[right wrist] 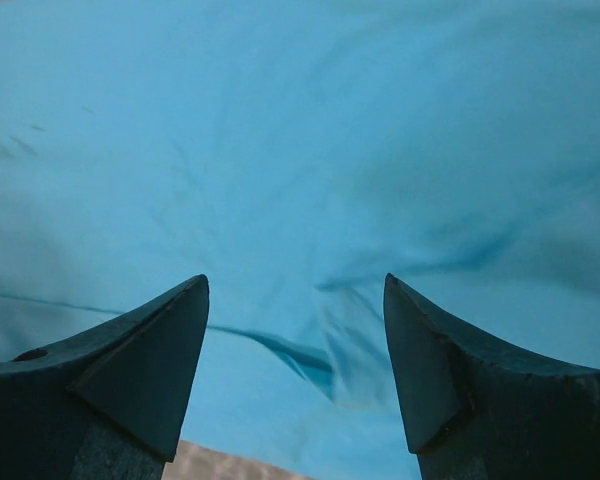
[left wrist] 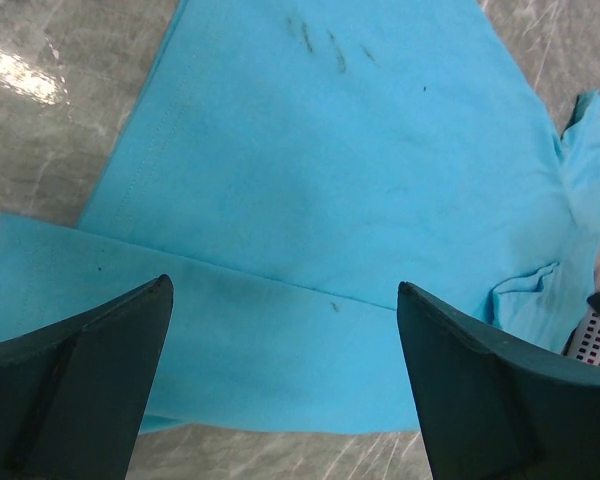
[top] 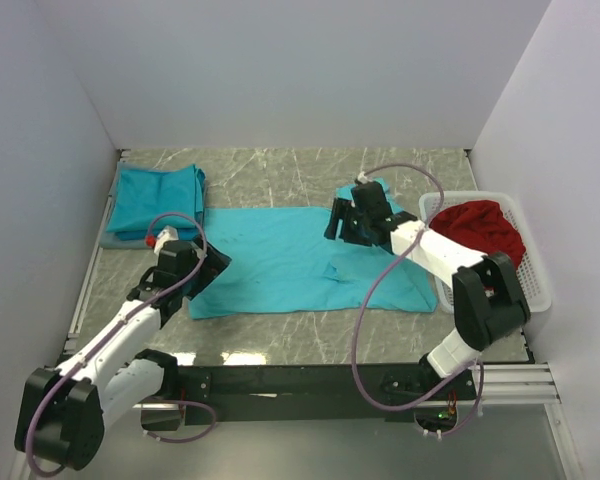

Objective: Fold and stack the t-shirts
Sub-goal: Fold the tshirt

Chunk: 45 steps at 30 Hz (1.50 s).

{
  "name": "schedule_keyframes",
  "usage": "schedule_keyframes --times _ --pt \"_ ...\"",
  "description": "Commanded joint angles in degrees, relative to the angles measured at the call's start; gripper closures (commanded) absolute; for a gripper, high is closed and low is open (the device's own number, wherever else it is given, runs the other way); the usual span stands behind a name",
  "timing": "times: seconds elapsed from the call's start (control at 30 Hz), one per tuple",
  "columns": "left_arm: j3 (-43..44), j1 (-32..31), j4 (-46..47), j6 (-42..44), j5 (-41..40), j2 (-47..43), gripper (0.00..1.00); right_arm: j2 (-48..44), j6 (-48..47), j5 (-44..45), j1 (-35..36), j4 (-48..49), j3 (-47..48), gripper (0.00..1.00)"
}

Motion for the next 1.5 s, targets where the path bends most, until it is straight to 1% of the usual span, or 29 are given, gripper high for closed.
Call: schedule_keyframes --times 0.0,0.07,0.17,0.33,0.47,0.57,0.63,0.7,0.83,0.93,1.03,1.1,1.13,1.17,1.23,1.27,1.3,1.33,1.37,1.4,1.43,1.47 --pt "-0.09 -0.07 4.59 0.94 3.05 2.53 0.01 -5.8 -1.48 6.23 -0.36 -3.58 -5.51 0.23" --pt "-0.18 -0.07 6.36 0.94 4.11 4.55 0.0 -7.12 -1.56 5.97 -2.02 -3.05 -9.2 0.22" --pt "-0.1 -0.16 10.13 1.12 5.69 7.8 0.0 -7.3 -0.95 4.74 -5.27 -3.05 -12.02 0.22" --pt "0.08 -0.16 15.14 1.03 7.36 13.42 0.0 -8.61 -0.77 6.41 -6.42 -3.75 -16.59 0.21" --pt "-2.11 -0.08 14.46 0.24 6.84 14.66 0.0 -10.99 0.45 8.51 -7.04 -5.94 -20.72 0.21" --pt "-4.48 -0.16 12.09 -0.2 5.87 14.05 0.0 -12.83 1.24 7.12 -7.12 -7.0 -23.88 0.21" --pt "-5.8 -0.16 11.47 -0.81 5.78 12.3 0.0 -14.94 1.86 6.24 -7.04 -7.18 -25.91 0.21" --pt "-7.91 -0.16 8.23 -1.78 5.87 10.54 0.01 -17.05 2.83 5.01 -7.04 -8.14 -28.63 0.21" --pt "-11.6 -0.25 4.35 -4.33 6.13 3.43 0.01 -24.59 3.97 3.6 -6.95 -10.08 -33.2 0.21" --pt "-14.07 -0.16 0.05 -6.7 6.92 -2.55 0.01 -29.26 4.41 -1.22 -6.69 -10.7 -34.62 0.21" --pt "-15.12 -0.16 -3.98 -7.85 7.46 -9.4 0.0 -32.95 4.59 -0.45 -6.42 -12.54 -33.92 0.21" --pt "-13.73 -0.16 -5.32 -6.89 5.8 -13.61 0.01 -35.41 3.63 0.34 -6.42 -13.24 -33.04 0.21" --pt "-11.72 -0.16 -5.93 -6.36 5.44 -14.42 0.0 -36.03 2.66 0.61 -6.51 -13.42 -31.47 0.21" --pt "-10.48 -0.16 -5.94 -5.74 5.43 -14.95 0.01 -36.56 2.31 0.87 -6.51 -13.33 -30.5 0.21" --pt "-5.93 -0.16 -5.76 -3.64 1.94 -14.17 0.01 -37.88 1.69 1.48 -6.51 -13.07 -27.52 0.2" --pt "-4.24 -0.16 -5.59 -2.93 0.79 -13.04 0.0 -38.32 1.69 2.71 -6.42 -11.94 -26.81 0.2" --pt "-2.4 -0.16 -5.76 -1.79 -0.44 -9.98 0.01 -38.85 1.51 2.72 -6.42 -11.32 -26.1 0.2" --pt "1.62 -0.16 -6.28 -1.35 -2.81 -7.95 0.01 -39.11 1.34 2.54 -6.51 -9.92 -25.14 0.2" --pt "3.75 -0.16 -7.33 -0.39 -3.87 -5.58 0.01 -39.2 1.16 2.72 -6.42 -9.3 -24.69 0.2" --pt "5.86 -0.16 -7.78 0.15 -4.67 -0.85 0.0 -39.29 1.07 2.8 -6.51 -8.68 -24.34 0.2" --pt "10.23 -0.16 -8.04 0.85 -5.55 1.72 0.01 -39.21 0.81 2.89 -6.42 -7.89 -23.64 0.2" --pt "12.36 -0.16 -7.96 1.81 -5.73 4.26 0.01 -39.03 0.81 3.07 -6.51 -7.54 -23.37 0.2"
